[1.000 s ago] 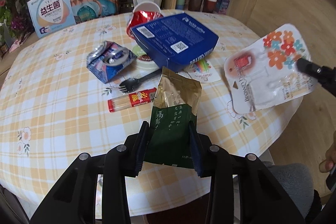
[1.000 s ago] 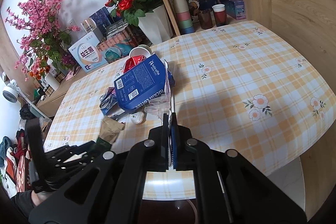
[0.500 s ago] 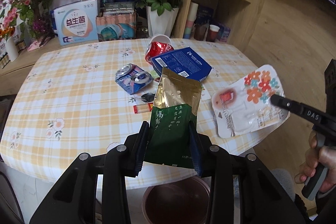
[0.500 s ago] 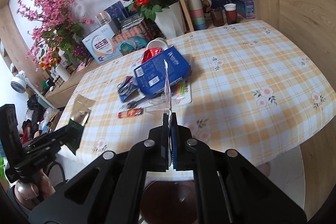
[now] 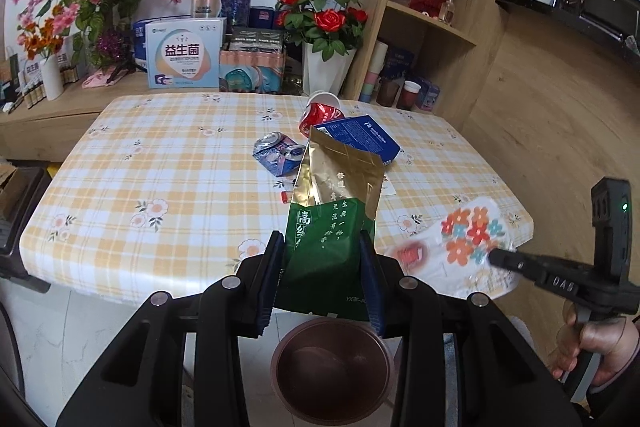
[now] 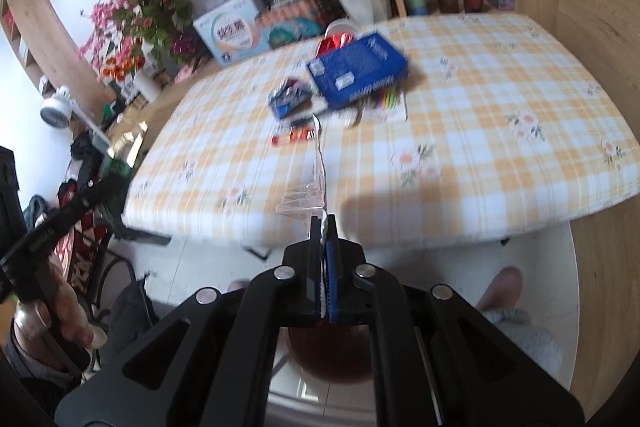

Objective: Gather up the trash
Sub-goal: 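Carry the white tray down to the brown bin with the right tool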

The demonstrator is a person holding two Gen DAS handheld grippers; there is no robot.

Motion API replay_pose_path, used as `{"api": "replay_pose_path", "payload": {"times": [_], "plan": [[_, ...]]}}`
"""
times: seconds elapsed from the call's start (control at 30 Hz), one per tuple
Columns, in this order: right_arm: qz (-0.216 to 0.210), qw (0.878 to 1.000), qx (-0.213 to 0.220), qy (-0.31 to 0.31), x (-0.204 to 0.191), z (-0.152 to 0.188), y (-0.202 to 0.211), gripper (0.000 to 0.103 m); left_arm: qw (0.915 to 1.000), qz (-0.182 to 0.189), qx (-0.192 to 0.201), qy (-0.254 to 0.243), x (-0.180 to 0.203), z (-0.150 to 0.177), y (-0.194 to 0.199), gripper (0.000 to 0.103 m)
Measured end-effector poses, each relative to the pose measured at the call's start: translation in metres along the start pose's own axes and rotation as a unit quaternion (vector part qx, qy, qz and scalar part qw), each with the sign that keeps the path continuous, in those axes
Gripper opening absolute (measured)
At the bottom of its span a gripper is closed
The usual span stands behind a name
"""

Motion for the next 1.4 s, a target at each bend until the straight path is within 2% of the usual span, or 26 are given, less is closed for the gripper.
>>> {"api": "replay_pose_path", "payload": {"times": [0.2, 0.43, 0.57, 0.93, 1.0, 1.07, 1.2, 1.23, 1.27, 1.3, 1.33, 1.37, 1.4], "plan": [[-0.002, 0.998, -0.068, 0.010, -0.009, 0.039, -0.019, 0.006, 0.9998, -0.016, 0.009, 0.007, -0.013, 0.007, 0.016, 0.037], [0.002, 0.990, -0.141, 0.001, -0.007, 0.085, -0.063, 0.006, 0.9991, -0.025, -0.001, 0.034, -0.033, 0.015, 0.006, 0.037], [0.004, 0.986, -0.164, -0.006, -0.003, 0.099, -0.077, 0.006, 0.9988, -0.026, -0.010, 0.039, -0.039, 0.021, -0.001, 0.037], [0.003, 0.983, -0.181, -0.031, 0.003, 0.108, -0.091, 0.009, 0.9989, -0.020, -0.022, 0.035, -0.036, 0.029, -0.008, 0.037], [0.001, 0.983, -0.181, -0.035, 0.004, 0.108, -0.091, 0.014, 0.9990, -0.018, -0.023, 0.034, -0.034, 0.029, -0.008, 0.037], [-0.002, 0.983, -0.179, -0.037, 0.003, 0.107, -0.090, 0.027, 0.9991, -0.015, -0.024, 0.032, -0.033, 0.029, -0.008, 0.037], [-0.010, 0.985, -0.171, -0.036, -0.002, 0.100, -0.086, 0.035, 0.9992, -0.008, -0.028, 0.028, -0.029, 0.030, -0.007, 0.037], [-0.012, 0.985, -0.167, -0.036, -0.004, 0.096, -0.083, 0.042, 0.9992, -0.005, -0.029, 0.028, -0.028, 0.030, -0.006, 0.037], [-0.015, 0.986, -0.159, -0.036, -0.007, 0.091, -0.080, 0.055, 0.9992, -0.003, -0.030, 0.027, -0.027, 0.030, -0.006, 0.037], [-0.017, 0.988, -0.150, -0.034, -0.009, 0.085, -0.076, 0.063, 0.9992, -0.001, -0.031, 0.026, -0.025, 0.030, -0.005, 0.037], [-0.019, 0.990, -0.135, -0.028, -0.013, 0.076, -0.070, 0.082, 0.9992, 0.001, -0.031, 0.024, -0.024, 0.030, -0.005, 0.037], [-0.017, 0.992, -0.119, -0.020, -0.016, 0.067, -0.065, 0.093, 0.9993, 0.003, -0.032, 0.021, -0.022, 0.030, -0.004, 0.037], [-0.015, 0.994, -0.104, -0.009, -0.020, 0.058, -0.059, 0.094, 0.9993, 0.006, -0.033, 0.018, -0.020, 0.030, -0.004, 0.037]]}}
Point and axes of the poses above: each gripper's, at about its wrist camera, not at the fingertips, and y roughly against the way its jaws point, x to its right, z to its underside, the point moved 3 cm from there along -y, roughly the way its jaws point, and after that the axes turned 15 degrees about x, right-handed, at the moved point
